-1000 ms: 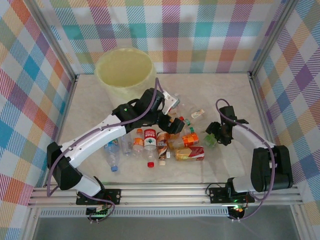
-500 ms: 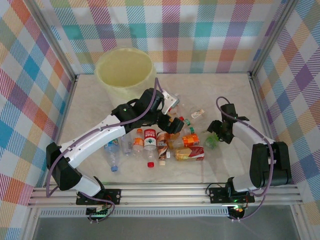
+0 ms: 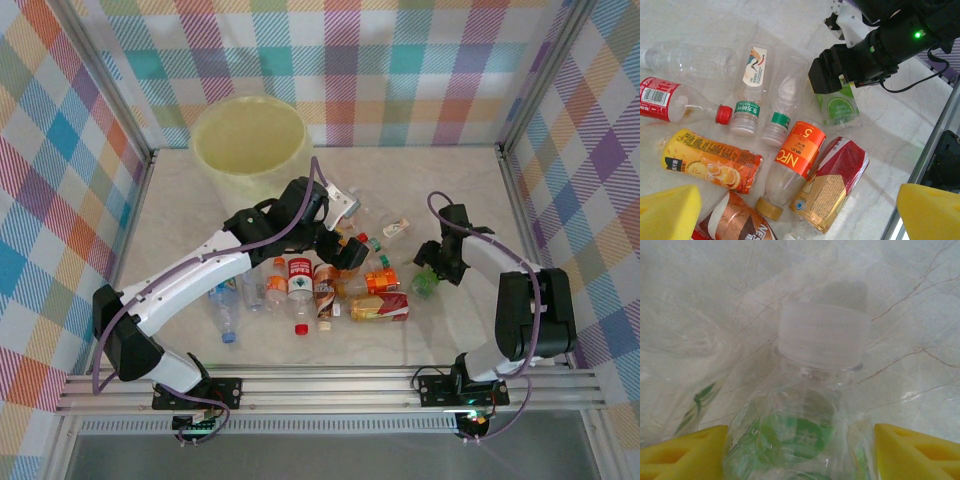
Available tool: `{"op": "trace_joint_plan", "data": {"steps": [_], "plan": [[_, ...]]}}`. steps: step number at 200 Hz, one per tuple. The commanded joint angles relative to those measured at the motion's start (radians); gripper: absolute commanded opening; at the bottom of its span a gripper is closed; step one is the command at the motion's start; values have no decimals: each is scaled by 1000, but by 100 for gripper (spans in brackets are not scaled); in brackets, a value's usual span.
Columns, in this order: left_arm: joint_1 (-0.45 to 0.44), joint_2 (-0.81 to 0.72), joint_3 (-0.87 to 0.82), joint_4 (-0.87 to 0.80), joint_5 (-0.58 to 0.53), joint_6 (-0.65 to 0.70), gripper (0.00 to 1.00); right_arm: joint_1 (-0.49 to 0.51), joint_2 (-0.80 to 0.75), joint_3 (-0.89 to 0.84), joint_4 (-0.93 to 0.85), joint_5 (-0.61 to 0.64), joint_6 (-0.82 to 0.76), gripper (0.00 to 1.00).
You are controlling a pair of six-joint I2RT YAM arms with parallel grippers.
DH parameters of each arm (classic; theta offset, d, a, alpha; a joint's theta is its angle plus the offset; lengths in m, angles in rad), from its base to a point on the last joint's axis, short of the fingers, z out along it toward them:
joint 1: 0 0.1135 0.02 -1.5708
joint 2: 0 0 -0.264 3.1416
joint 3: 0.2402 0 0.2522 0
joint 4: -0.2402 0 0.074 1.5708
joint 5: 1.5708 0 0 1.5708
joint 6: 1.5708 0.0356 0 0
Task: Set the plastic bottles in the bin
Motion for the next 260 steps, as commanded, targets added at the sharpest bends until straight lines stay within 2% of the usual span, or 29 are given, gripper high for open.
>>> {"op": "trace_joint_plan", "data": {"steps": [1, 28, 69, 124, 179, 209, 260], "plan": [[-7, -3, -6, 7, 8, 9, 100, -6, 13, 33, -25, -29, -24, 74], [-7, 10, 15, -14, 10, 7, 100, -6, 1, 31, -32, -18, -24, 66], [-7, 14, 33, -26, 47, -1, 100, -6, -60, 8, -15, -21, -41, 62], [-8, -14, 52, -10, 115, -37, 100, -4, -271, 5, -63, 18, -91, 58], [-12, 15, 49, 38, 189, -196, 100, 3, -469, 82, -80, -143, -100, 55], [-35, -3, -34, 167, 190, -284, 100, 31, -498, 158, -80, -231, -54, 54], [-83, 10, -87, 305, 159, -371, 100, 122, -506, 272, -57, -274, 27, 55]]}}
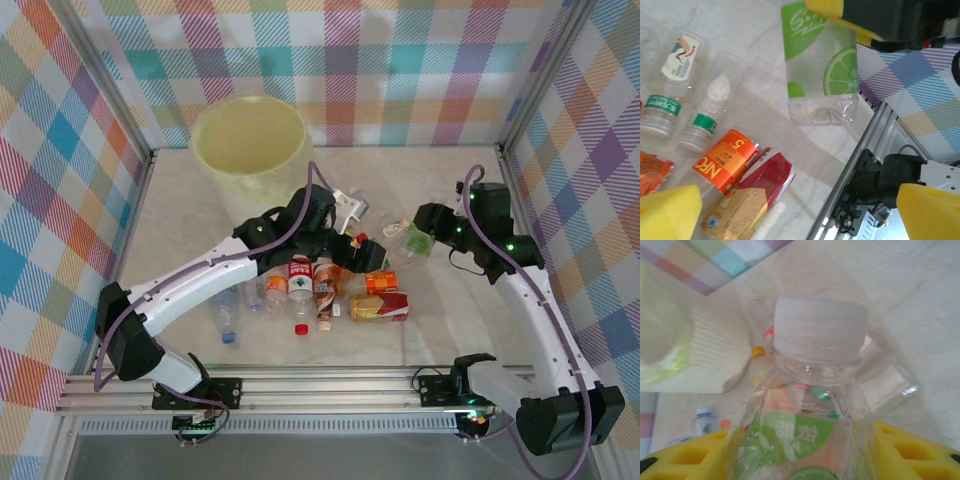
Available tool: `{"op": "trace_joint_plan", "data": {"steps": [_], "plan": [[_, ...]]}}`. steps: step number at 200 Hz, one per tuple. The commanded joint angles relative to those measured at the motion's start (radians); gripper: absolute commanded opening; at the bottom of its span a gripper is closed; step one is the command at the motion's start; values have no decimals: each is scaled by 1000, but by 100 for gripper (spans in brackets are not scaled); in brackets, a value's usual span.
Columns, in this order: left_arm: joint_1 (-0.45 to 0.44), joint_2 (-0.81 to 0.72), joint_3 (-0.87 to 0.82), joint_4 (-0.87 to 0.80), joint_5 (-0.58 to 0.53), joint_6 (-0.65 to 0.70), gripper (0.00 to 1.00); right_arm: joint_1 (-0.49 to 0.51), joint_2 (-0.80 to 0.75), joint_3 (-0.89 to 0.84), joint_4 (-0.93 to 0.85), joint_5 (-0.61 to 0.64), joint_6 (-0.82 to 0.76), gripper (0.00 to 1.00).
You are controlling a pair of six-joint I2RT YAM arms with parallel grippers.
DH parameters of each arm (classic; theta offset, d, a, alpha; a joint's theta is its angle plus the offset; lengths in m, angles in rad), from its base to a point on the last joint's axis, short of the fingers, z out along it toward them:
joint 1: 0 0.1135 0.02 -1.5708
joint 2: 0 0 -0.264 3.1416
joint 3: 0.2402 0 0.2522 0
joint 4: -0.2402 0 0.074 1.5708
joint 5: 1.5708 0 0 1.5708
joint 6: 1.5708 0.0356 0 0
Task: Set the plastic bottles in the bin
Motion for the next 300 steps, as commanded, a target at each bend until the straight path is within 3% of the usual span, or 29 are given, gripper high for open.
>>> {"op": "trace_joint_plan", "data": {"steps": [1, 86, 185, 229, 251, 270, 300], "plan": [[-32, 4, -16, 114, -12, -62, 100, 31, -15, 53, 17, -57, 59, 55], [-77, 42, -8, 204, -13, -92, 98, 158, -5, 109, 62, -35, 121, 55], [-78, 27, 26, 182, -23, -136, 56, 183, -12, 104, 94, -67, 108, 56], [-77, 26, 99, 85, -29, -147, 50, 183, 8, 103, 134, -130, 104, 57], [-77, -12, 65, 88, -45, -127, 45, 183, -17, 50, 205, -152, 97, 67], [-73, -36, 62, 52, -84, -136, 45, 183, -32, 45, 238, -159, 89, 73], [-65, -85, 64, -4, -108, -134, 49, 182, -58, 81, 248, -218, 37, 93]]}}
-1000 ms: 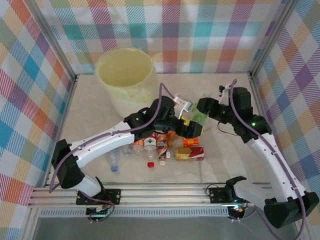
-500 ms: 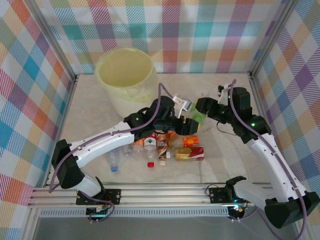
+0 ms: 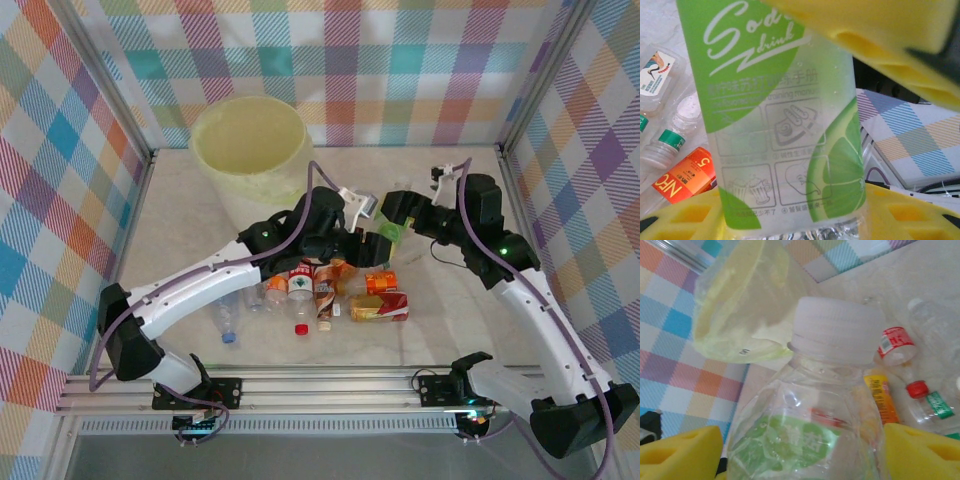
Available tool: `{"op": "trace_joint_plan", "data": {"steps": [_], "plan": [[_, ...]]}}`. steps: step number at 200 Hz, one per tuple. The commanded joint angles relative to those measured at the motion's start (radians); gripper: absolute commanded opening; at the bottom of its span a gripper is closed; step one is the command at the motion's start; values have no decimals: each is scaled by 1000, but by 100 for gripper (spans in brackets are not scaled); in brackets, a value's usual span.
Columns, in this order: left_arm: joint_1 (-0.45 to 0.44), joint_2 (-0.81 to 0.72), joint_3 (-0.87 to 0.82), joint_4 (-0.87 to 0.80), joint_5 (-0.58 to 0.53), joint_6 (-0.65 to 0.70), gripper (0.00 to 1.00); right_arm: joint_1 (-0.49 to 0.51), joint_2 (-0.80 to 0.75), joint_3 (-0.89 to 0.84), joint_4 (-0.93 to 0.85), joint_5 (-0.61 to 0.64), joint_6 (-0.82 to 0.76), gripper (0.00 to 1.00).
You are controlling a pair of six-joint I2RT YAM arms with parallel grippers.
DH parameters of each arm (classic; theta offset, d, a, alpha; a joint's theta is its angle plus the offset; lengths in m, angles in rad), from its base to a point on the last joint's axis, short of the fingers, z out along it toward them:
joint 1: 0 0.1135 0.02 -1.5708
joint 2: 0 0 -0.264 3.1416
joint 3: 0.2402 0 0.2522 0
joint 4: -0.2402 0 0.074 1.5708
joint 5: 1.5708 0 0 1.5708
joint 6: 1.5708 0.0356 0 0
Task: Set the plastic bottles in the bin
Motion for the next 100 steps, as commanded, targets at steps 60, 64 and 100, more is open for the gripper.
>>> {"op": "trace_joint_plan", "data": {"steps": [60, 64, 100], "plan": [[97, -196, 34, -215, -62, 28, 50, 6, -229, -153, 206, -160, -142, 100], [104, -203, 44, -233, -65, 33, 50, 5, -238, -161, 208, -163, -156, 100], [181, -241, 139, -369, -92, 95, 51, 5, -324, -278, 279, -194, -306, 100]]}}
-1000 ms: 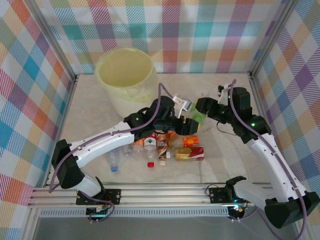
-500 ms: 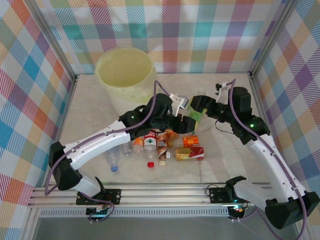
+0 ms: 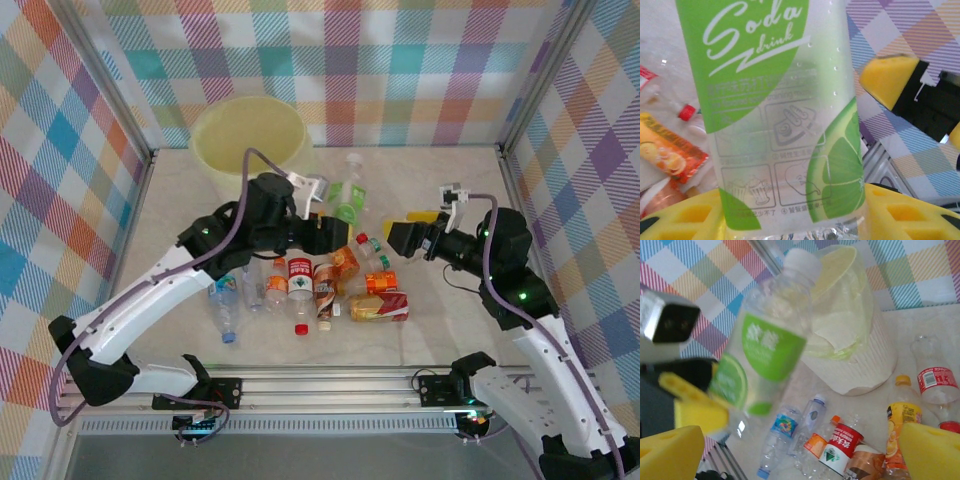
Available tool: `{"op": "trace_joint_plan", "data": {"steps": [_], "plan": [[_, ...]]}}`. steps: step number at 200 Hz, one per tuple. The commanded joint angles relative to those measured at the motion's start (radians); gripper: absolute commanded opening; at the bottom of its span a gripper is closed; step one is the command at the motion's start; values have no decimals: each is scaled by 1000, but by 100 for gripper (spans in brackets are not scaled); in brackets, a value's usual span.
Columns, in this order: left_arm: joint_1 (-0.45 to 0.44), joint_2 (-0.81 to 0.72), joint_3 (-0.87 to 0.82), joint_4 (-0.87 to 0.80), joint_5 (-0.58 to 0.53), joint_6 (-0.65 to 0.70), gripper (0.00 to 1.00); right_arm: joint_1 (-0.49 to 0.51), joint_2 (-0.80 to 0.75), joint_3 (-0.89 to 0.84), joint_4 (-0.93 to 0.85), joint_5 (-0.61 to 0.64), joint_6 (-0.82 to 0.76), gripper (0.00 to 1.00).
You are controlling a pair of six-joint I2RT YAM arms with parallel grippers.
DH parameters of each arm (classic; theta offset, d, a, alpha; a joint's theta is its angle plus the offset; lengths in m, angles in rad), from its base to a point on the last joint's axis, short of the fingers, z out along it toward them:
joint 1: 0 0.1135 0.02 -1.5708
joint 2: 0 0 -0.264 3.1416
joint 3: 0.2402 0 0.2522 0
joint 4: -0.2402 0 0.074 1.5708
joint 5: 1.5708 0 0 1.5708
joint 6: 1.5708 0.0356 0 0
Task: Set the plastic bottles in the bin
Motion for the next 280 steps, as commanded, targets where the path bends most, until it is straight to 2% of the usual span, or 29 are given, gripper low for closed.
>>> {"op": "trace_joint_plan", "data": {"steps": [1, 22, 88, 112, 154, 206, 256, 280], "plan": [[49, -48, 80, -107, -25, 63, 51, 5, -53, -84, 112, -50, -143, 100], [98, -46, 139, -168, -15, 100, 52, 5, -117, -192, 223, -42, -202, 100], [270, 35, 345, -348, 13, 173, 53, 5, -315, -416, 406, -48, -400, 100], [337, 82, 404, -400, 16, 203, 53, 5, -354, -419, 352, -36, -431, 100], [462, 174, 471, -441, 41, 249, 53, 4, -370, -440, 405, -31, -416, 100], [570, 297, 561, -463, 80, 280, 53, 5, -374, -445, 413, -20, -396, 100], [619, 449, 709, -505, 107, 268, 53, 4, -371, -430, 378, -14, -393, 100], [622, 520, 783, -551, 77, 284, 53, 6, -369, -430, 363, -19, -392, 100]]}}
